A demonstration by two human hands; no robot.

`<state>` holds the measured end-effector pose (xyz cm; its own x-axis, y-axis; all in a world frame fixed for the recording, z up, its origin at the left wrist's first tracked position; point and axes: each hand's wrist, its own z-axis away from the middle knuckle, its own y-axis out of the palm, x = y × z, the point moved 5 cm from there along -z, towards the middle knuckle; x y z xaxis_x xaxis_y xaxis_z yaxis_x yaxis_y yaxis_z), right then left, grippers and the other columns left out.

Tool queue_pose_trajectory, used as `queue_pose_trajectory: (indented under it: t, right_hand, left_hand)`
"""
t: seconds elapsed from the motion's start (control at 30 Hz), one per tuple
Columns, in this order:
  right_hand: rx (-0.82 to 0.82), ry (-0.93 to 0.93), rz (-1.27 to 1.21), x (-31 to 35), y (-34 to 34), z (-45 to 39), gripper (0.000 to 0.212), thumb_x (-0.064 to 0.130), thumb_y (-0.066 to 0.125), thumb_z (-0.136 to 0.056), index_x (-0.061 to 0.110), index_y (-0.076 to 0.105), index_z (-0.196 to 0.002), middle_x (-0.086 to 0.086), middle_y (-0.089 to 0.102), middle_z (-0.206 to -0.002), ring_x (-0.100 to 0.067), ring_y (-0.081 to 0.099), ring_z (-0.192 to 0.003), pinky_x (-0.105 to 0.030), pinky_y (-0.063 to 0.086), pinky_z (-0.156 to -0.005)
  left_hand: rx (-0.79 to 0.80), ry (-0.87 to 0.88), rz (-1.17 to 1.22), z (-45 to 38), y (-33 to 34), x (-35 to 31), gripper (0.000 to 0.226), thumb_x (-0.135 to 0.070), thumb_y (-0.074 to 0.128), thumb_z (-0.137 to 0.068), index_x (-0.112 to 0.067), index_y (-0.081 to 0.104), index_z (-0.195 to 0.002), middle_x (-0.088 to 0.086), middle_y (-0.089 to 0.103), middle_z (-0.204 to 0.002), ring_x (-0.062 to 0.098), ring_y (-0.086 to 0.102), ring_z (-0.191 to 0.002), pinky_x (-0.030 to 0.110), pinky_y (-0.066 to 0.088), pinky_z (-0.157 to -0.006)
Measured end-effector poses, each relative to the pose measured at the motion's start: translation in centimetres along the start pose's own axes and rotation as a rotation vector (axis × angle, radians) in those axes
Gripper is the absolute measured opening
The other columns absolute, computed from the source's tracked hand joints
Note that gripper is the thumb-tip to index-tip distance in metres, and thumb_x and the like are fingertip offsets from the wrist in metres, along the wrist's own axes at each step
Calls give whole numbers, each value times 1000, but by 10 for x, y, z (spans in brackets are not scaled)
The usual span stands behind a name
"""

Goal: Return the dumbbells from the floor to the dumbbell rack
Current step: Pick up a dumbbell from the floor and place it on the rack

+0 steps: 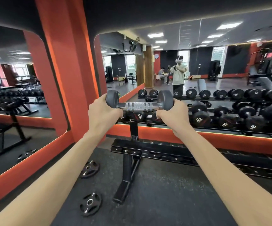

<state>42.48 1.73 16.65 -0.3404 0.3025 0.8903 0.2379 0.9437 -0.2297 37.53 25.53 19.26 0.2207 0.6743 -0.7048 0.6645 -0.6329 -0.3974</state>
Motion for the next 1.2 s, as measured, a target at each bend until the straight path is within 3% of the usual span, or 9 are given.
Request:
queue_pose_trajectory:
  t: [0.27, 0.47, 0.6, 0.77, 0.93, 1.07, 1.2]
  right_hand:
    - [69, 0, -15, -59, 112, -152, 20, 4, 76, -71, 13, 67, -86, -1, 65, -79, -15, 56, -68, -23, 42, -56]
    - [135, 29, -29, -104, 192, -266, 18, 3, 72, -68, 1, 67, -85, -2, 63, -74, -17, 53, -63, -26, 45, -58]
    - [183, 43, -3, -139, 243, -326, 14, 1, 72, -67, 9, 62, -73, 1, 58, -66, -15, 50, -59, -24, 41, -56]
    - [247, 91, 11, -198, 320, -393, 26, 0, 72, -68, 18, 55, -61, 6, 54, -60, -12, 49, -57, -23, 37, -52]
    - [306, 170, 45, -265, 406, -460, 27, 3, 73, -68, 21, 54, -62, 5, 56, -64, -12, 51, -59, -23, 38, -53]
    - [357, 250, 86, -319, 466, -502, 21, 1, 73, -67, 18, 60, -66, 6, 59, -66, -9, 51, -59, -22, 38, -51]
    - [429, 304, 133, -370, 520, -542, 20, -1, 73, -63, 9, 70, -80, -1, 67, -75, -17, 58, -67, -21, 40, -53]
  left_hand:
    - [-21, -59, -34, -133, 81, 96, 26, -12, 74, -55, -14, 67, -81, 3, 70, -72, 23, 59, -66, 43, 59, -67]
    - [-65, -107, -94, -229, 140, 157, 23, -9, 75, -61, -13, 69, -83, 1, 70, -72, 27, 66, -74, 40, 57, -67]
    - [-48, -173, -112, -277, 181, 209, 22, -8, 75, -61, -10, 67, -82, -6, 61, -65, 16, 55, -61, 34, 53, -63]
    - [-12, -272, -146, -332, 234, 290, 24, -10, 77, -60, -14, 65, -80, -9, 61, -67, 10, 55, -61, 26, 45, -57]
    - [30, -386, -208, -391, 283, 382, 22, -13, 77, -59, -16, 63, -75, -6, 62, -69, 16, 58, -65, 27, 44, -57]
    - [102, -493, -257, -424, 325, 451, 28, -15, 79, -59, -12, 68, -85, -2, 67, -76, 23, 64, -73, 27, 44, -57]
    - [138, -658, -286, -442, 368, 514, 39, -22, 80, -57, -13, 68, -93, 2, 70, -88, 26, 67, -82, 32, 51, -67]
